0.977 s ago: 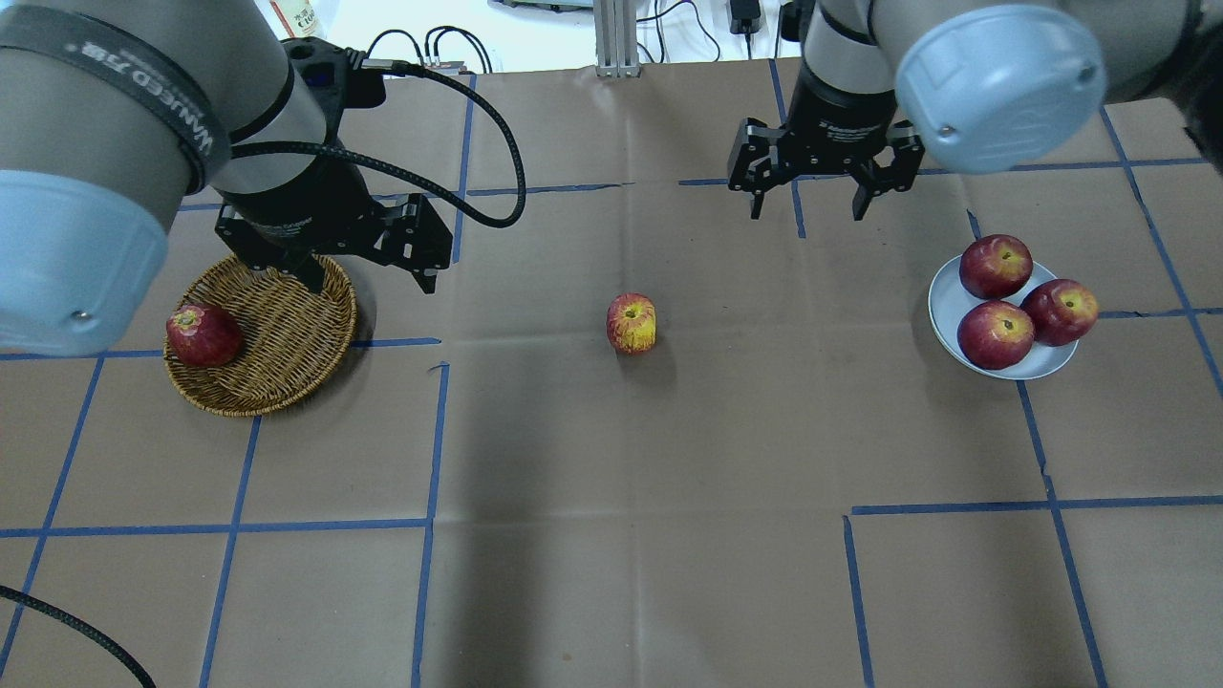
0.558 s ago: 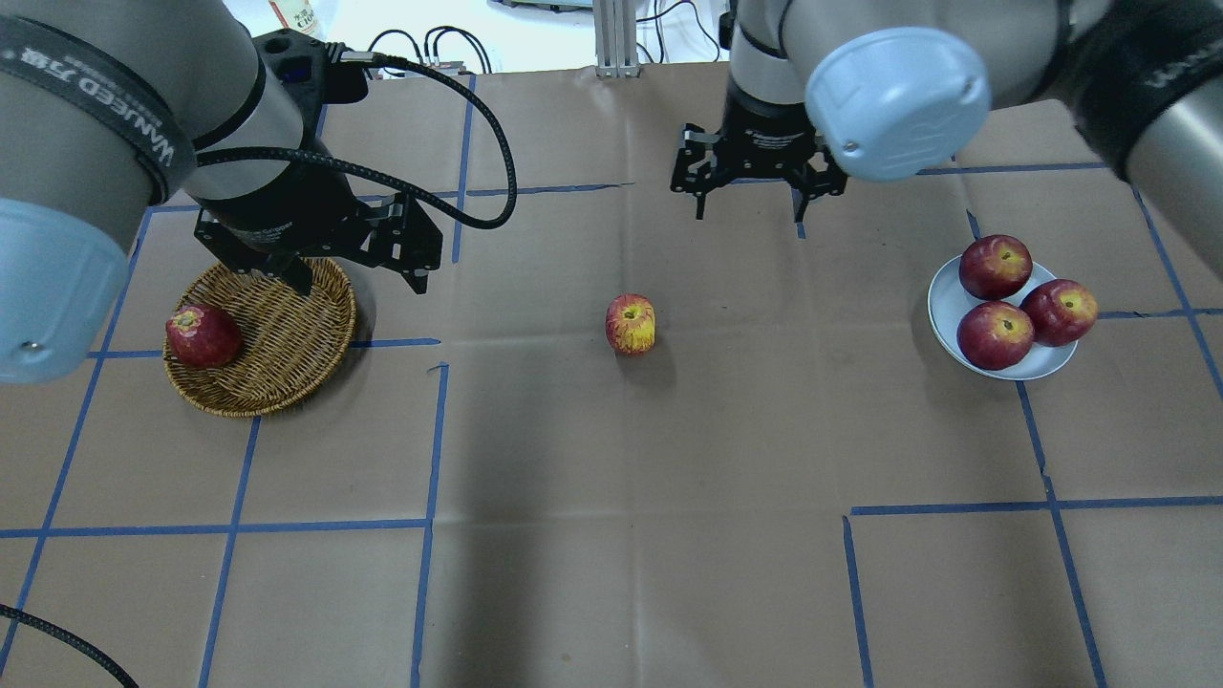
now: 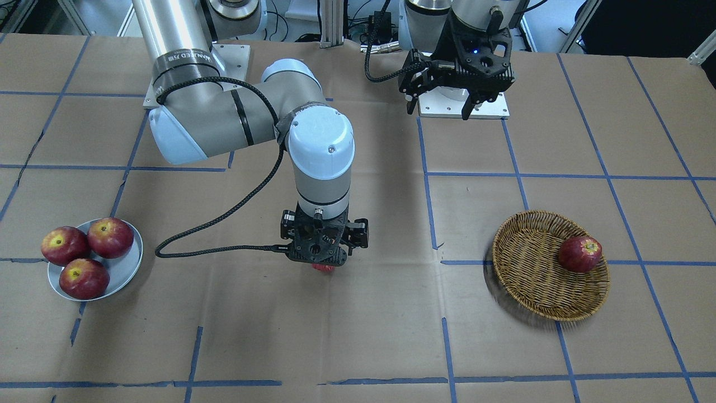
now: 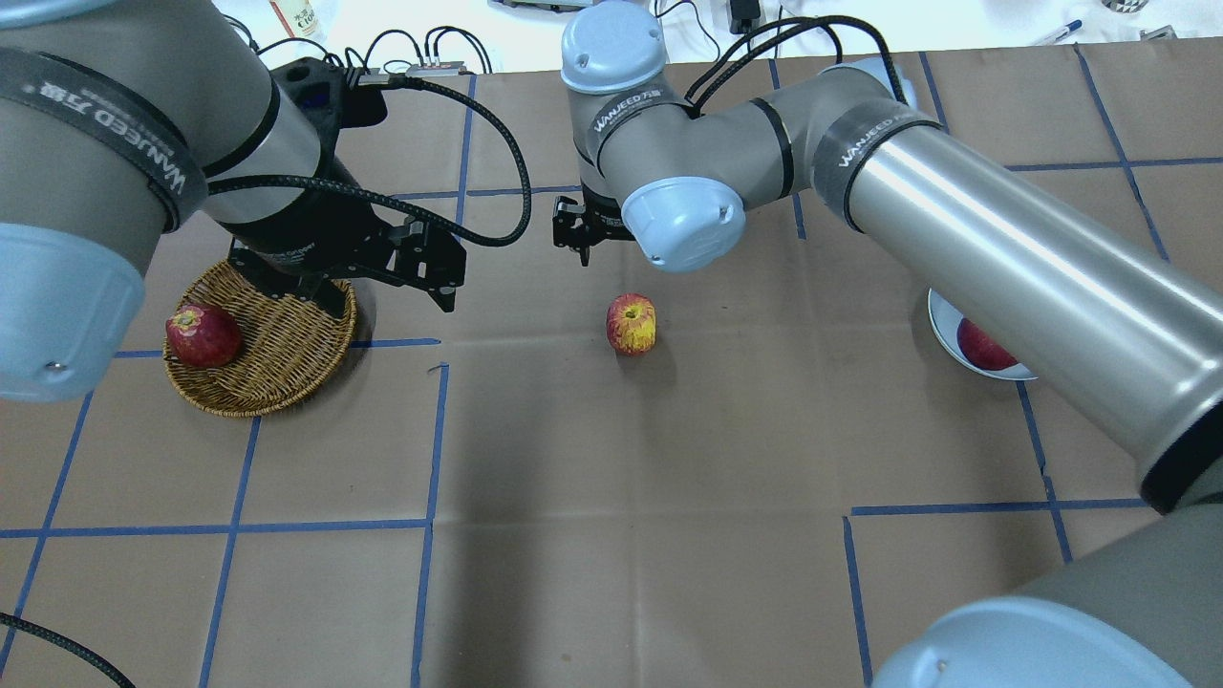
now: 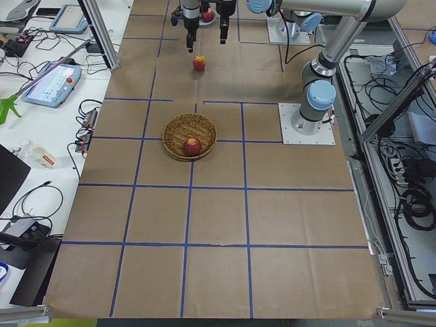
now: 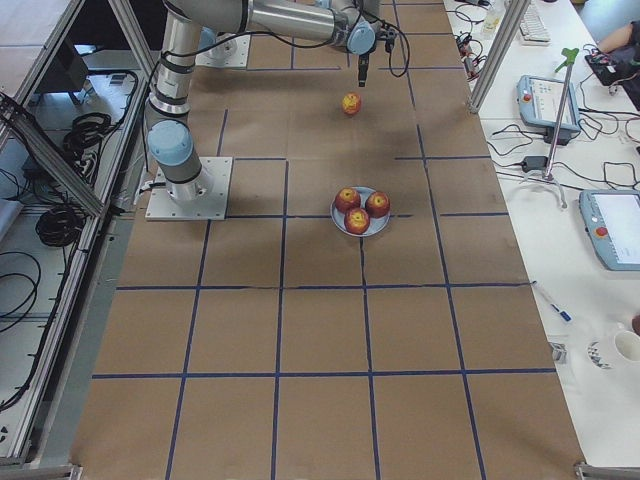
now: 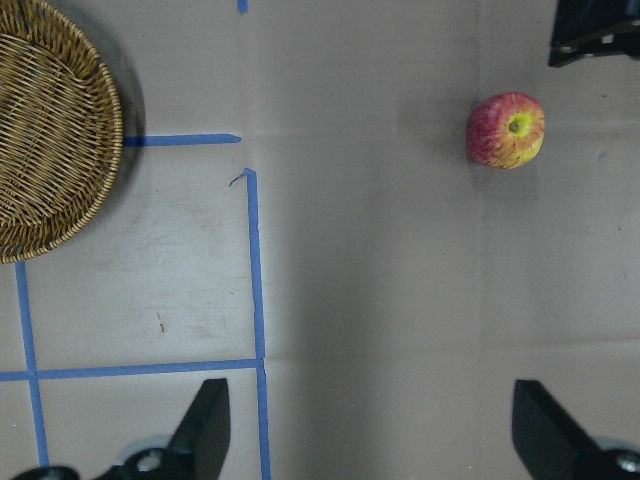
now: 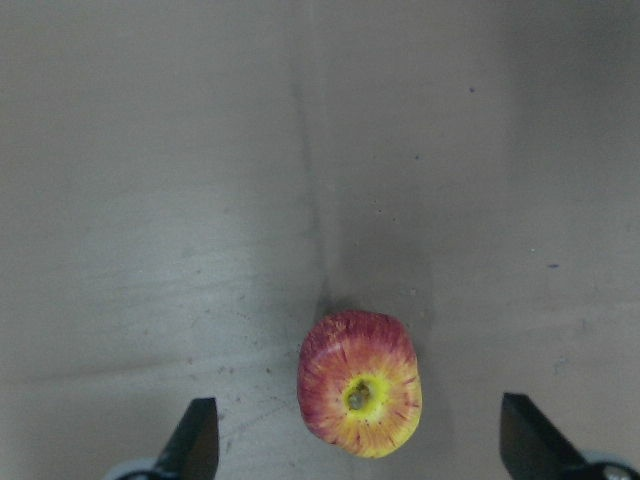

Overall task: Transfer apple from basket to plate
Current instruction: 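Retract the left gripper toward the basket while the right gripper moves over the apple, then lower the right gripper and grasp the yellow-red apple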

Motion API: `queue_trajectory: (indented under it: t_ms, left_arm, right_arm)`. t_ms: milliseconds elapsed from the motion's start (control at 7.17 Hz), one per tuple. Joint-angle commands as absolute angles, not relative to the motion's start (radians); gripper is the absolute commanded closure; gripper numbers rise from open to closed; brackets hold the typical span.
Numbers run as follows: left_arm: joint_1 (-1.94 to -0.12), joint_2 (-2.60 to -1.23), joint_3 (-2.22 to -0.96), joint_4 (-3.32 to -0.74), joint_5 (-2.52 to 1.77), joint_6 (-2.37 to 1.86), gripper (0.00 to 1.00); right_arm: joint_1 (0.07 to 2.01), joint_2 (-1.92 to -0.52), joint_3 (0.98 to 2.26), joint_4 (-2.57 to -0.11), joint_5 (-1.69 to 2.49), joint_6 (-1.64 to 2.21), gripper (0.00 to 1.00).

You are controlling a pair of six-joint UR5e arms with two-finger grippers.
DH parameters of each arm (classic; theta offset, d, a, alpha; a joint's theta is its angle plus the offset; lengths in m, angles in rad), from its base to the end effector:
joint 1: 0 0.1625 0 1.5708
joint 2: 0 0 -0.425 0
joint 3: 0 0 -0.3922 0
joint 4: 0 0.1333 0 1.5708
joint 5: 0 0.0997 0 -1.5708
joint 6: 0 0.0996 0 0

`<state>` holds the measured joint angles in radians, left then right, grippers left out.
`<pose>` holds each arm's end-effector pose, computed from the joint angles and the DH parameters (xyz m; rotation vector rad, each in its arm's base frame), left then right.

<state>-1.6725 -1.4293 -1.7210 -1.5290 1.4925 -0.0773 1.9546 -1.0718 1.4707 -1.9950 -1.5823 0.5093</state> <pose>-0.1845 -0.4186 0.4839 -0.0393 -3.0602 0.0397 0.3723 -0.5690 0.2863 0.1972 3.1345 -0.0436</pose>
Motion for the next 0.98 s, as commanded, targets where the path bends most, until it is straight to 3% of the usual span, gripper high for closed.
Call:
queue_trajectory:
  t_ms: [0, 698, 837]
  left_arm:
    - [-1.66, -1.416, -1.761, -1.522, 1.491, -0.071, 0.01]
    - [-1.634, -1.408, -1.753, -1.523, 1.572, -0.049, 0.01]
    - [-1.634, -1.398, -1.759, -1.529, 1.591, -0.037, 0.01]
  right_arm:
    - [1.959, -1.051, 1.544, -2.07, -1.582, 0.5, 0.0]
    - [1.959, -1.046, 1.672, -2.218, -1.578, 0.497, 0.0]
    - [1.959, -1.043, 1.669, -2.218, -1.578, 0.495, 0.08]
